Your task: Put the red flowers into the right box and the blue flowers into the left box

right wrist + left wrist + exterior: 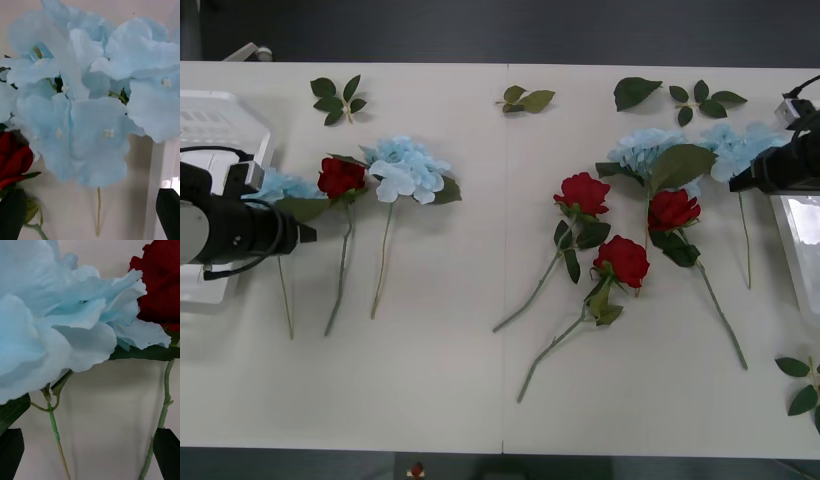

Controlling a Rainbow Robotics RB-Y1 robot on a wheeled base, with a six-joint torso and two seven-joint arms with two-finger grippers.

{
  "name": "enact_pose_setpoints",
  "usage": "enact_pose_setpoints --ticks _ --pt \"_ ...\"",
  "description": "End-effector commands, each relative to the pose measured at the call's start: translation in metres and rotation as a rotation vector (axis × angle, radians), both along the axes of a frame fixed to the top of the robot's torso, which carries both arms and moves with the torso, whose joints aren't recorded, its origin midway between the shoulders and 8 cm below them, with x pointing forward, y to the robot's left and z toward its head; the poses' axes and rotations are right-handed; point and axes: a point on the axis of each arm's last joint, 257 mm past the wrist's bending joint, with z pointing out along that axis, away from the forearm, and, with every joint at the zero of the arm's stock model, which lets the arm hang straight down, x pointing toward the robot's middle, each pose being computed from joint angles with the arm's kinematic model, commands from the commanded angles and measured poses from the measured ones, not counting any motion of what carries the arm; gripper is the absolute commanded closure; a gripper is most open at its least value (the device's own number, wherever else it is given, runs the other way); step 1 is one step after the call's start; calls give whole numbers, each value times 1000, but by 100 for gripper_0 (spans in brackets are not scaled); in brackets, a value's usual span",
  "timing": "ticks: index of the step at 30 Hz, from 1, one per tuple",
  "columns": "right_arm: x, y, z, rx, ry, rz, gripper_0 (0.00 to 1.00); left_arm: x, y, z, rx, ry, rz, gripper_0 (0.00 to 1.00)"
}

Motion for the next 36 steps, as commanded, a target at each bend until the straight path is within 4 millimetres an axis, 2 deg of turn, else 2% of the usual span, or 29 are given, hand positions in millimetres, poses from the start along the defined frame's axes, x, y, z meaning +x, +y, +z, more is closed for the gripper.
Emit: enact_pose_setpoints --ticks 1,4,12,14,19,24,27,29,30,31,32,36 --pt "11 2 -5 -47 -15 13 0 24 -13 21 -10 -83 56 0" --pt "15 1 -11 -73 -19 15 0 28 -14 16 9 -99 75 0" --pt "27 14 -28 -91 -36 22 0 32 -17 14 -32 -139 79 0" --pt "28 16 -30 -82 -34 14 0 28 -6 19 -36 -133 84 0" --pt "32 22 -39 -77 -26 6 0 25 8 28 -59 -128 97 0" --pt "35 28 -43 -76 -27 6 2 24 48 39 3 -156 123 0" --pt "37 30 -45 -79 -33 10 13 29 70 41 30 -185 144 0" --pt "38 33 -45 -81 -36 15 27 36 90 43 51 -227 163 0" --pt "38 34 -46 -81 -36 16 31 37 92 40 54 -232 163 0" --pt "38 35 -47 -82 -36 17 39 38 95 37 61 -237 166 0" --pt "39 35 -47 -86 -40 19 51 37 97 31 60 -233 173 0" --pt "40 38 -48 -91 -42 24 77 36 94 19 46 -217 182 0"
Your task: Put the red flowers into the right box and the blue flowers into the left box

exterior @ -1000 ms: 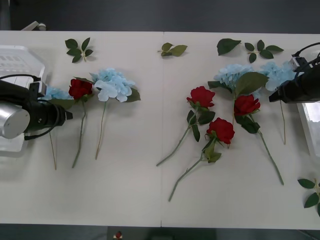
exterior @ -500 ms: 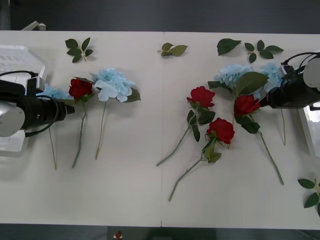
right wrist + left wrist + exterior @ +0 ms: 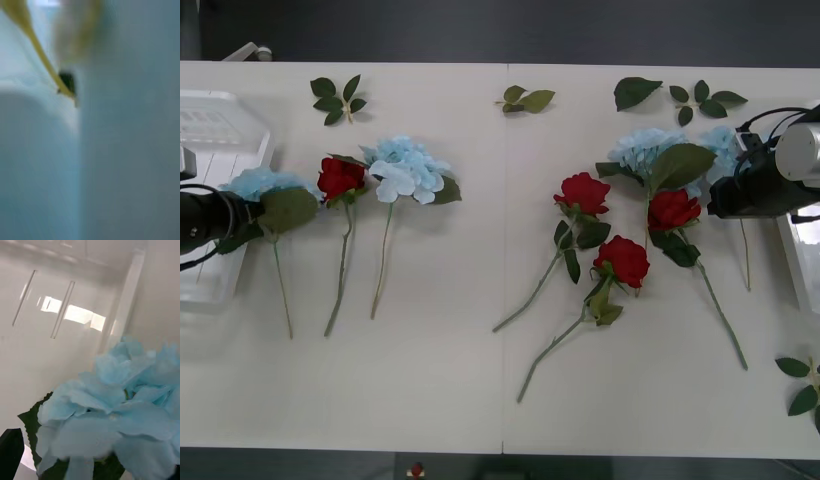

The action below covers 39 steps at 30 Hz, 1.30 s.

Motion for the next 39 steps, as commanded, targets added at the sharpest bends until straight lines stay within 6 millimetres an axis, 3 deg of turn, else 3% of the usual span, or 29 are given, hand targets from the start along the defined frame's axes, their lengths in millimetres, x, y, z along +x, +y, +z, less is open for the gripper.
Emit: enact_pose_setpoints --ticks 1,7,11,14,20,26,27,28,29,30,35,39 --pt "20 19 21 -19 -40 51 83 3 -5 -2 21 -4 -31 0" --pt "24 20 22 -23 -47 46 100 2 -37 1 10 10 -89 0" --pt "30 20 30 -17 -55 47 100 -5 -64 7 5 40 -131 0" --pt "32 16 46 -7 -60 46 100 -4 -64 5 3 39 -125 0" --pt "30 15 102 85 -67 126 100 0 -59 -13 12 33 -100 0" --pt "17 44 151 267 -144 329 100 4 -63 -27 15 27 -90 0" --pt "15 52 160 291 -168 379 100 4 -64 -28 13 27 -91 24" --pt "13 61 171 310 -196 434 100 4 -65 -28 12 27 -91 66" --pt "12 68 180 319 -222 479 100 4 -66 -29 11 27 -92 90" --pt "10 79 192 330 -250 536 100 4 -68 -29 9 26 -94 100" --pt "-2 127 234 378 -359 723 100 4 -68 -28 9 26 -97 100" --pt "-20 180 262 451 -449 860 100 4 -69 -27 9 23 -100 100"
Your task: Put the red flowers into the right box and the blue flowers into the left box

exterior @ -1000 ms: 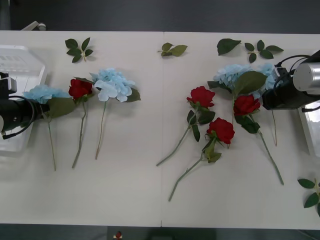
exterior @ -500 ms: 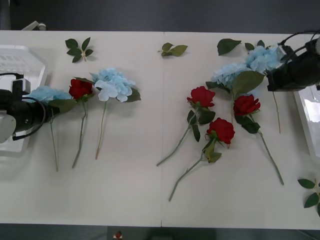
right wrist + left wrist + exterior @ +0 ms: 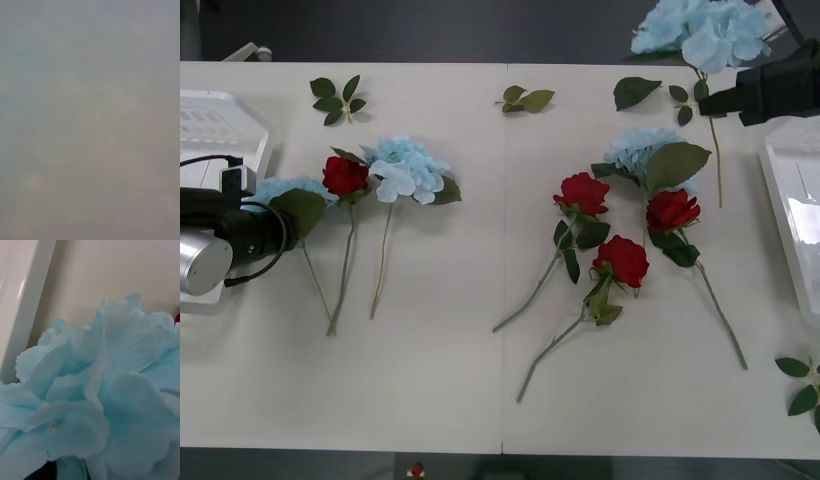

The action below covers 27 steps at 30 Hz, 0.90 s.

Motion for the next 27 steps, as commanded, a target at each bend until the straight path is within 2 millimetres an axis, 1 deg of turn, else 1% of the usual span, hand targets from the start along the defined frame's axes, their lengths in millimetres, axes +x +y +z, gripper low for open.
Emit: enact_pose_setpoints --ticks 1,2,4,5,6,7,8,10,11,13,14,16,17,19,20,22,23,24,25,27 --pt "-17 54 50 56 -159 147 100 5 0 9 6 -20 -9 100" --pt "-20 62 53 64 -174 160 100 6 -1 10 6 -21 -10 100" --pt "-34 96 60 94 -228 212 100 6 -1 11 7 -24 -11 100" --pt "-36 104 63 100 -246 220 100 7 -2 13 6 -26 -13 100" --pt "-43 120 66 118 -265 240 100 8 -3 16 10 -31 -17 100" --pt "-50 138 70 141 -288 264 100 8 -2 20 16 -38 -24 100" --pt "-53 146 70 146 -297 276 100 9 -3 23 17 -43 -28 100" --pt "-67 177 71 193 -305 326 100 11 -2 36 38 -62 -45 100" --pt "-69 184 72 205 -305 337 100 11 0 40 44 -65 -48 100" --pt "-76 210 71 246 -303 373 100 12 0 54 69 -73 -64 100" --pt "-78 217 71 255 -303 381 100 12 1 59 76 -74 -65 100" --pt "-80 239 71 277 -322 397 100 10 2 73 84 -67 -68 100" --pt "-80 245 70 280 -328 400 100 10 2 77 81 -66 -69 100" --pt "-80 265 71 289 -356 409 100 8 4 91 86 -64 -75 100" --pt "-81 271 71 291 -361 413 100 8 5 96 95 -66 -81 100" --pt "-83 288 76 313 -385 422 100 9 17 115 136 -75 -92 100" --pt "-83 292 77 318 -389 422 100 9 20 121 141 -77 -94 100" --pt "-84 303 80 332 -400 427 100 8 28 133 150 -76 -105 100" --pt "-85 307 80 335 -406 428 100 8 31 138 160 -78 -113 100" --pt "-86 323 85 348 -428 428 100 7 48 163 202 -89 -134 100"
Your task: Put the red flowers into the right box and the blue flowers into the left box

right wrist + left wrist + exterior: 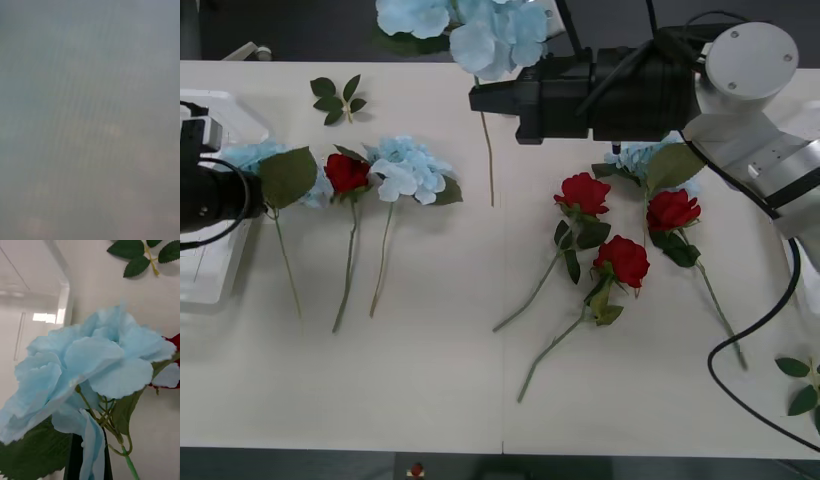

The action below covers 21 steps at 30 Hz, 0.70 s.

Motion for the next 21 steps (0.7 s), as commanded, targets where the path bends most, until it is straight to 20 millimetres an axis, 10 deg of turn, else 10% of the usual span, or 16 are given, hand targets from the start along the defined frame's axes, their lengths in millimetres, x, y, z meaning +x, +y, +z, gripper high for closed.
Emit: enact_pose_setpoints --ticks 1,10,21 --pt "0 27 31 41 -96 6 100 9 34 74 118 -75 -58 100" --pt "-13 70 27 57 -117 31 100 -7 58 108 151 -50 -109 100" --pt "-44 105 27 57 -90 132 100 -9 -8 87 48 -23 -224 100"
